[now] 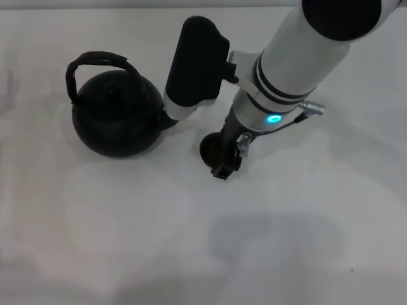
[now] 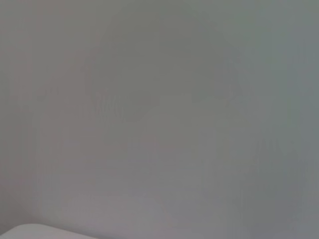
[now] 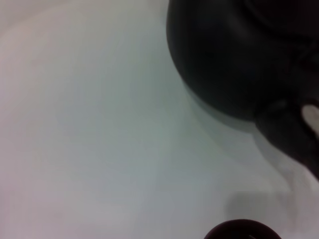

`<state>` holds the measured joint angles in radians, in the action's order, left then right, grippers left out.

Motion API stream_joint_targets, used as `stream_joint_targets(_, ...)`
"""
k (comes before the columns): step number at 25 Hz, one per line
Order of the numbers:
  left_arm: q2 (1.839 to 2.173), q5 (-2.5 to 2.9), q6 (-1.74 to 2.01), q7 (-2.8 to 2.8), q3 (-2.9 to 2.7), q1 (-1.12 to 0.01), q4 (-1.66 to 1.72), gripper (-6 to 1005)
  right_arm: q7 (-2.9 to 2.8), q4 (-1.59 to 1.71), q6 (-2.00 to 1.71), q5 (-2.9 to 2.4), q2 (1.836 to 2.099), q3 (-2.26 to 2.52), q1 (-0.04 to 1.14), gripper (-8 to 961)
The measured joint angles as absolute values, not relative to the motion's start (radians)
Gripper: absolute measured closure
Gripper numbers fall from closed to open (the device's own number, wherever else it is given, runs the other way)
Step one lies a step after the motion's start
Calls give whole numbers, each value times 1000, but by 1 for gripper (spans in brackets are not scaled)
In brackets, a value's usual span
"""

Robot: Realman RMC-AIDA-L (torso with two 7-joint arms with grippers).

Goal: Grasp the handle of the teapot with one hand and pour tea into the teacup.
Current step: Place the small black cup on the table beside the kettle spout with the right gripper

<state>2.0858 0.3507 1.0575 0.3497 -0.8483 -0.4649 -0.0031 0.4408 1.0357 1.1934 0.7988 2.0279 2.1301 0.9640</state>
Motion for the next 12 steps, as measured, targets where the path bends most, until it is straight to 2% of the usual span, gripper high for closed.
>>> stream_joint_targets(12, 2085, 351, 1054, 384, -846, -473, -3, 119, 453, 982, 1174, 834, 2028, 2159, 971, 236)
